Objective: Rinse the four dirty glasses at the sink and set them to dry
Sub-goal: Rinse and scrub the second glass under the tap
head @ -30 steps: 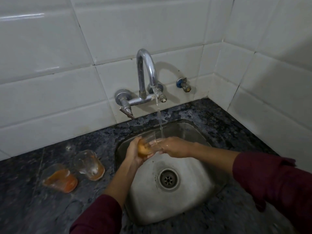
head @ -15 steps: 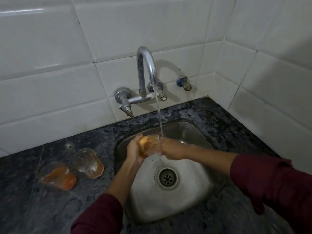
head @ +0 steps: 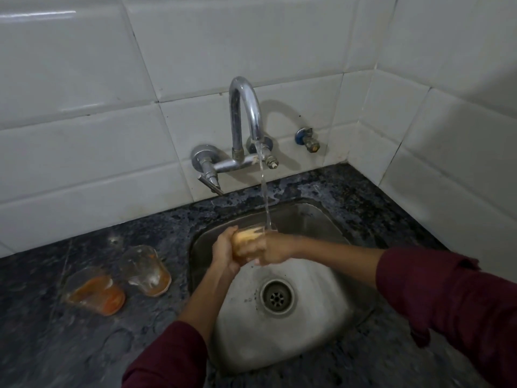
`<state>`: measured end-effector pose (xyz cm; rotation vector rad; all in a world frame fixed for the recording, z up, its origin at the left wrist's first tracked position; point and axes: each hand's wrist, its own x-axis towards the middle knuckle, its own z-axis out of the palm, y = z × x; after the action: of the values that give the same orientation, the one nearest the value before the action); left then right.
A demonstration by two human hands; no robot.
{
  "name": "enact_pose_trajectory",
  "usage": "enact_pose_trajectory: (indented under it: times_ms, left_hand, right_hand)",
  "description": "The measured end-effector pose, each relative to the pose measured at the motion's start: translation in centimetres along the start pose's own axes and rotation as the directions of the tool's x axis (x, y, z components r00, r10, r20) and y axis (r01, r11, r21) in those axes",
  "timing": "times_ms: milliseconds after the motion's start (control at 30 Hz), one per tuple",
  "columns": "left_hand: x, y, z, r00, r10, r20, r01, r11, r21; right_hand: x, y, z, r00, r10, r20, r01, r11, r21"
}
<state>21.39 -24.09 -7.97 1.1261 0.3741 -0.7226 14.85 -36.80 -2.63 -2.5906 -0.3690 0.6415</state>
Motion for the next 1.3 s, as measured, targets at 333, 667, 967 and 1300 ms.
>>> enact_pose_trajectory:
  times_ms: [333, 667, 967, 1300]
  left_hand:
    - [0.0, 1.1, -0.7, 0.986, -0.090, 0.144, 0.088, 0.996, 0.018]
    - [-0.9, -0.4, -1.0, 0.991, -0.099, 0.087, 0.106, 0.991, -0.078]
    - [-0.4, -1.0, -0.5, 0.988, 0.118, 0.102, -0.111, 0.991, -0.073]
    - [-1.1, -2.0, -1.0, 0.975, -0.223, 0.004, 0.223, 0.974, -0.047]
  right_hand:
    - [-0.2, -1.1, 0.2, 0.978, 0.148, -0.145, -0.075, 0.906, 0.417]
    - [-0.9, 0.2, 2.5, 0.960, -0.119, -0.252, 0.086, 0.987, -0.139]
    - [-0.3, -0.6, 0.4, 0.982, 0.174, -0.073, -0.099, 0.802, 0.589]
    - [-0.9, 2.5, 2.0, 0.979, -0.182, -0.094, 0.139, 0.927, -0.349]
